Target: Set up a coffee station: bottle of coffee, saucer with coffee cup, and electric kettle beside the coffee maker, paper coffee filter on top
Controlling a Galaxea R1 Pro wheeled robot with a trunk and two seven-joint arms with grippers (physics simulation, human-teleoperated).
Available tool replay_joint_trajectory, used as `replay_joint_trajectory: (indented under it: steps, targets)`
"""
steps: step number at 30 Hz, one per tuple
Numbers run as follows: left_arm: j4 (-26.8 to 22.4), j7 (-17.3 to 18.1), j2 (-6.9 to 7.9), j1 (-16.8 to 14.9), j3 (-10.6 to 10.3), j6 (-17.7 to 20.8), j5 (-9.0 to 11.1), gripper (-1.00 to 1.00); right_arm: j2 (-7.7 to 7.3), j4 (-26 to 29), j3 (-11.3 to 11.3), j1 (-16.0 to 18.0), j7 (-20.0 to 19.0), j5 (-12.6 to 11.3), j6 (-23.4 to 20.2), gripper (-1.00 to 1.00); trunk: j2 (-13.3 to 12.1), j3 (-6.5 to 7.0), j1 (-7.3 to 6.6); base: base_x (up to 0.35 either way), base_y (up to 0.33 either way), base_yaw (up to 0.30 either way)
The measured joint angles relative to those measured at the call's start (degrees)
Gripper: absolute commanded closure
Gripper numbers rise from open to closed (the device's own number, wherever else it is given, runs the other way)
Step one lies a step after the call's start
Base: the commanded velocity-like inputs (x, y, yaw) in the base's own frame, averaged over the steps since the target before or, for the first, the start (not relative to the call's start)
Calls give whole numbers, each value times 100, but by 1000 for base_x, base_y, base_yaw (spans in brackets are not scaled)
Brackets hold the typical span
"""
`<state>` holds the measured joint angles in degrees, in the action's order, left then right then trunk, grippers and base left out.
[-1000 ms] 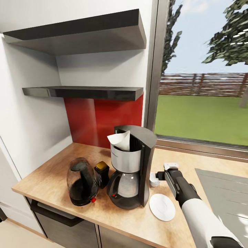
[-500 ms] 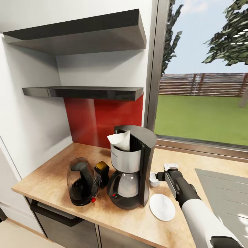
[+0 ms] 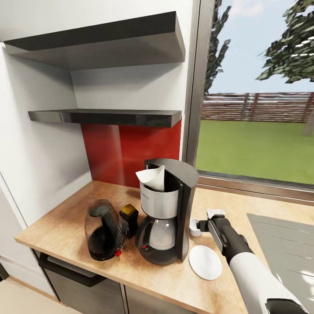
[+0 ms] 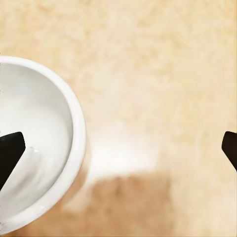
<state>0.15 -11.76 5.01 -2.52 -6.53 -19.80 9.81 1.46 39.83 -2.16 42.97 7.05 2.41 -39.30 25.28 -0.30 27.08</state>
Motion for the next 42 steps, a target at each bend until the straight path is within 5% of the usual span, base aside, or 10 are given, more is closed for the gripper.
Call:
replay_joint_trajectory:
  steps: [42]
  targets:
    - [0,0,0,-2,0,0,3,-100,50,-109,9,0,-1,-1,9,-100,0,0,0,0,0,0]
